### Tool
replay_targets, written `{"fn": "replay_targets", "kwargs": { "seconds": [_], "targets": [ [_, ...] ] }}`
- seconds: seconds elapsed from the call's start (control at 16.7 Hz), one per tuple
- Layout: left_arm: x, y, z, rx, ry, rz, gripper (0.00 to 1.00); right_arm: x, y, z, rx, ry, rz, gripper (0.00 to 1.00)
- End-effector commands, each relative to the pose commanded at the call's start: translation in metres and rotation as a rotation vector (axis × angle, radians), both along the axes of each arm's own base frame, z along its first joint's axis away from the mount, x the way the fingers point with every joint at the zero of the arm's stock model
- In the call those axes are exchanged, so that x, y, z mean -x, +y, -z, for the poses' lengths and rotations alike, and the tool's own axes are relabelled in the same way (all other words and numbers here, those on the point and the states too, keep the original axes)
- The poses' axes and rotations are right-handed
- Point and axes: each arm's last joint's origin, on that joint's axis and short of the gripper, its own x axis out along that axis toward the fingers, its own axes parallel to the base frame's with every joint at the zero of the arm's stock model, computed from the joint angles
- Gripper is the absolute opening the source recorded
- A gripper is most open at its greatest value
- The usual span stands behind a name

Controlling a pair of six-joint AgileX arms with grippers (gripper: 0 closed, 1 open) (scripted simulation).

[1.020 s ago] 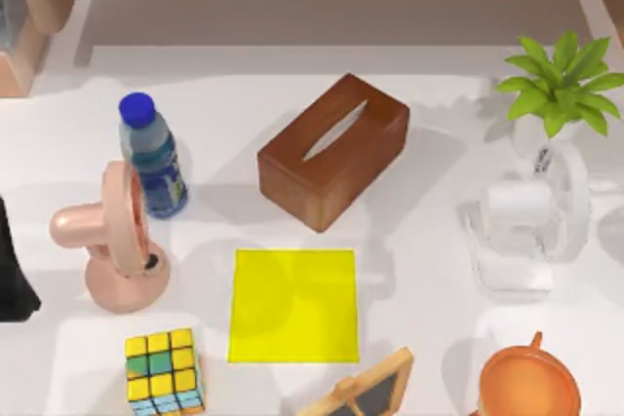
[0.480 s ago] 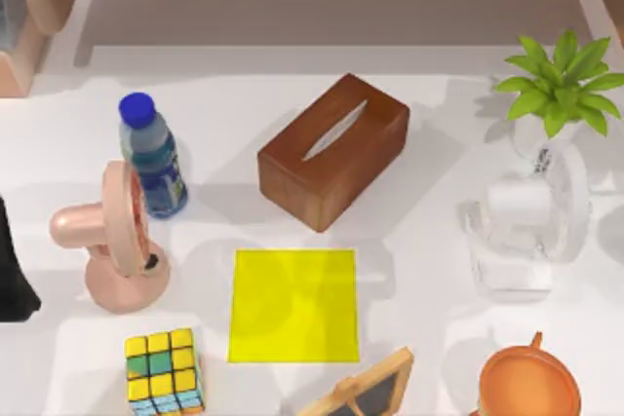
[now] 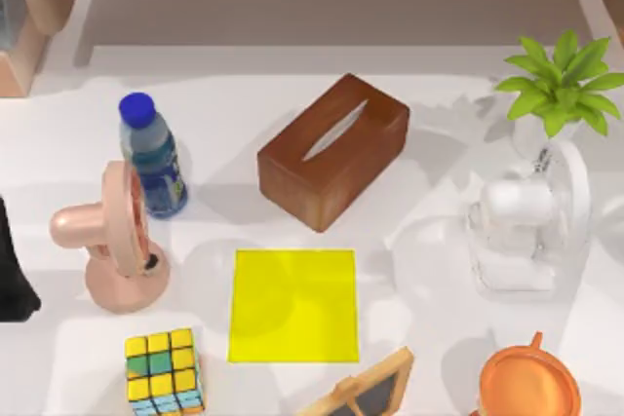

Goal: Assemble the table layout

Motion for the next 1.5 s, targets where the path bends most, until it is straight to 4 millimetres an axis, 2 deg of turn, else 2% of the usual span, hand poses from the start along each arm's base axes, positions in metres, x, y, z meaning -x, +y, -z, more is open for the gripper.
{"fn": "replay_targets", "kwargs": {
  "seconds": [0.3,1.08,1.5],
  "targets": [
    [0.0000,0.0000,0.0000,0.000,0.000,0.000,1.00,-0.0019,0.0008,0.0030,0.000,-0.004,-0.003,1.00],
    [0.0000,0.0000,0.0000,0.000,0.000,0.000,1.00,-0.0019,0.0008,0.0030,0.000,-0.004,-0.003,0.02],
    [0.0000,0.0000,0.0000,0.000,0.000,0.000,1.00,-0.0019,0.0008,0.0030,0.000,-0.004,-0.003,0.00]
  ]
}}
